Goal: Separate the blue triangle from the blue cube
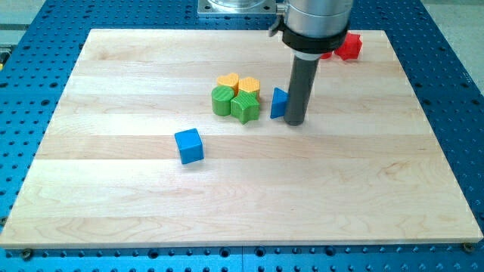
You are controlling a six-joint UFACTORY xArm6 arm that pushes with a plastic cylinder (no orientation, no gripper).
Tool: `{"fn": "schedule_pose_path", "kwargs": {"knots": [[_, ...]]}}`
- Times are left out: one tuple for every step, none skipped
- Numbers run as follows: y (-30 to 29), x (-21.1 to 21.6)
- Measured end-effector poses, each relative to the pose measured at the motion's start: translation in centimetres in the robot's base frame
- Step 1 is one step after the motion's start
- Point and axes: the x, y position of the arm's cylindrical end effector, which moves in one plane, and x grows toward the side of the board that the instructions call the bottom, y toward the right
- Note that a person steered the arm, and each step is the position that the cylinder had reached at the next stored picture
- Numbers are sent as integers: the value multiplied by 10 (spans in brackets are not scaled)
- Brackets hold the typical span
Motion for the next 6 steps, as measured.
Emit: {"fn": "schedule_pose_path", "kwargs": {"knots": [[-6,1],[-9,-7],[41,2],[57,-19],[26,-22],[26,-22]]}}
